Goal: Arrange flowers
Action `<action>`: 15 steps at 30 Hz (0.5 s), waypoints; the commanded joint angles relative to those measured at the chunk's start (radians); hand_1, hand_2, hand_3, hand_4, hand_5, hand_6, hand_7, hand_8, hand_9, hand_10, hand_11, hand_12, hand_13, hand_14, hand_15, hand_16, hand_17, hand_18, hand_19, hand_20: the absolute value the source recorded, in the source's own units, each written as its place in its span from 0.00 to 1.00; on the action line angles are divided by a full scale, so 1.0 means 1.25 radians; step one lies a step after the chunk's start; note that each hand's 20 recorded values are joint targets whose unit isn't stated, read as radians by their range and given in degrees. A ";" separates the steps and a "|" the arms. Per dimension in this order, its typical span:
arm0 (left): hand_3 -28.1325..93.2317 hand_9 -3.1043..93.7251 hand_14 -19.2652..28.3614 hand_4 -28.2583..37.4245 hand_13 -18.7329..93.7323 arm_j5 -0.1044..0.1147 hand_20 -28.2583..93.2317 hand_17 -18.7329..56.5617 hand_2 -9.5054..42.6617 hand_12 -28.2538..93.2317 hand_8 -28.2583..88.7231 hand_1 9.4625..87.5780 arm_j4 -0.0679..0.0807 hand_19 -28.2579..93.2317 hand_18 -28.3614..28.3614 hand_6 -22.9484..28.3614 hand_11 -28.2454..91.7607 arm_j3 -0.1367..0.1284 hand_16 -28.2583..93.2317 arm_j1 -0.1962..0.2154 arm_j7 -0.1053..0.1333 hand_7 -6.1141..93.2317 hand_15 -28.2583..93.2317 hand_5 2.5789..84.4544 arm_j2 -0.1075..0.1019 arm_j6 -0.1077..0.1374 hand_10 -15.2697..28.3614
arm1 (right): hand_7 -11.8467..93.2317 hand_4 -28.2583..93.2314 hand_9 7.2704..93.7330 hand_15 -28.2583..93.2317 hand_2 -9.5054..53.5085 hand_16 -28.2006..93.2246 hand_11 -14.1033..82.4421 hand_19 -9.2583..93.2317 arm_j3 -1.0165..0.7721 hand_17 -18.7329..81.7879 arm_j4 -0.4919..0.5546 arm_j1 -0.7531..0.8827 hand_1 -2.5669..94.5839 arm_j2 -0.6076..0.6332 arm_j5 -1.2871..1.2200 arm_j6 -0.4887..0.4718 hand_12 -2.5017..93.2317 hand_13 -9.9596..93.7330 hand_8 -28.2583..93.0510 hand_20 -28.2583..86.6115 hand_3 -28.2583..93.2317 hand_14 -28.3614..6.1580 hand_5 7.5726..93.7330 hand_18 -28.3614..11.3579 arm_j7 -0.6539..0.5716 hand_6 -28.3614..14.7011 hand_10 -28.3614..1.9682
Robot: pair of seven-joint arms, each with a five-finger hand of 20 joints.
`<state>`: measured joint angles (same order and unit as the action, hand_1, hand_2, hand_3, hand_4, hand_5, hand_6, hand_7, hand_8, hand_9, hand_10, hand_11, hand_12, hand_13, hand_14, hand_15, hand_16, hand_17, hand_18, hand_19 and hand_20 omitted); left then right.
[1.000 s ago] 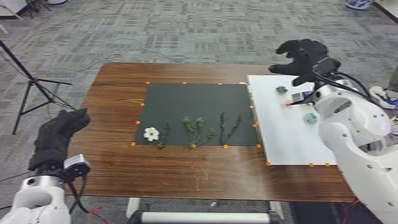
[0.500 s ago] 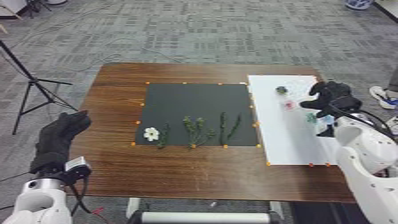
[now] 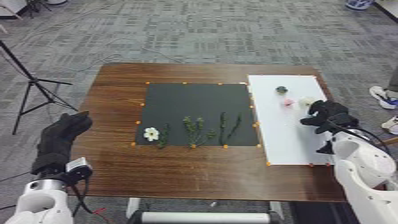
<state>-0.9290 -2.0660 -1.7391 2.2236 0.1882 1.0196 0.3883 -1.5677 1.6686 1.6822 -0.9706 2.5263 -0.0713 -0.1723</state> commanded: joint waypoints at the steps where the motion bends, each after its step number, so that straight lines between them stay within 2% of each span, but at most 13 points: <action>1: 0.79 0.54 0.77 0.00 0.50 -0.007 0.34 0.31 0.50 0.34 0.18 0.15 -0.009 0.29 0.65 0.52 0.42 0.004 0.22 0.011 -0.007 0.23 0.41 0.58 0.009 -0.002 0.67 | 0.37 0.04 0.66 0.74 0.00 0.48 0.40 0.88 0.019 0.55 -0.009 0.025 0.42 -0.004 0.014 0.028 0.27 0.76 0.16 0.72 0.82 0.49 0.58 0.14 -0.015 0.60 0.44; 2: 0.79 0.54 0.77 0.00 0.50 -0.007 0.34 0.31 0.50 0.34 0.18 0.15 -0.010 0.29 0.65 0.52 0.42 0.004 0.22 0.012 -0.008 0.23 0.41 0.58 0.009 -0.002 0.67 | 0.37 0.04 0.67 0.74 0.00 0.48 0.40 0.88 0.022 0.55 -0.012 0.027 0.45 -0.003 0.015 0.043 0.26 0.77 0.16 0.72 0.82 0.50 0.59 0.14 -0.017 0.60 0.45; 5: 0.79 0.54 0.77 0.00 0.50 -0.007 0.34 0.31 0.50 0.34 0.18 0.15 -0.011 0.29 0.65 0.52 0.42 0.000 0.22 0.014 -0.011 0.23 0.41 0.59 0.008 -0.003 0.67 | 0.38 0.03 0.71 0.74 0.00 0.48 0.41 0.90 0.031 0.58 -0.013 0.031 0.54 0.003 0.008 0.082 0.26 0.79 0.30 0.71 0.78 0.54 0.63 0.16 -0.017 0.62 0.48; 6: 0.79 0.54 0.77 0.00 0.50 -0.008 0.34 0.31 0.51 0.34 0.18 0.15 -0.012 0.29 0.65 0.52 0.42 -0.001 0.22 0.015 -0.012 0.24 0.41 0.59 0.007 -0.002 0.67 | 0.39 0.04 0.75 0.74 0.00 0.48 0.36 0.90 0.034 0.58 -0.014 0.028 0.57 0.004 0.007 0.094 0.33 0.80 0.31 0.71 0.77 0.55 0.64 0.15 -0.013 0.62 0.52; 7: 0.79 0.54 0.77 0.00 0.50 -0.007 0.34 0.31 0.51 0.34 0.18 0.15 -0.012 0.29 0.65 0.52 0.42 -0.003 0.22 0.018 -0.011 0.24 0.41 0.59 0.007 -0.002 0.67 | 0.38 0.04 0.79 0.74 0.00 0.49 0.30 0.91 0.039 0.59 -0.017 0.026 0.60 0.008 0.002 0.116 0.39 0.82 0.31 0.71 0.76 0.56 0.67 0.16 -0.009 0.63 0.55; 9: 0.79 0.54 0.77 0.00 0.50 -0.008 0.34 0.31 0.51 0.34 0.18 0.15 -0.011 0.29 0.65 0.52 0.42 -0.004 0.22 0.015 -0.015 0.24 0.41 0.59 0.005 -0.003 0.67 | 0.37 0.04 0.85 0.73 0.00 0.49 0.25 0.91 0.041 0.61 -0.009 0.029 0.64 0.015 -0.009 0.141 0.43 0.84 0.31 0.71 0.76 0.59 0.72 0.16 -0.008 0.63 0.59; 15: 0.79 0.54 0.77 0.00 0.50 -0.009 0.34 0.31 0.51 0.34 0.18 0.15 -0.009 0.29 0.65 0.52 0.42 -0.021 0.22 0.026 -0.015 0.23 0.41 0.59 0.000 0.001 0.67 | 0.35 0.06 0.91 0.72 0.00 0.50 0.23 0.92 0.062 0.62 0.058 -0.001 0.67 0.043 -0.060 0.198 0.43 0.87 0.30 0.72 0.74 0.61 0.78 0.15 -0.003 0.64 0.61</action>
<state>-0.9346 -2.0725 -1.7425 2.2315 0.1770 1.0217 0.3867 -1.5095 1.6541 1.7088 -0.9587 2.5028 0.1212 -0.1823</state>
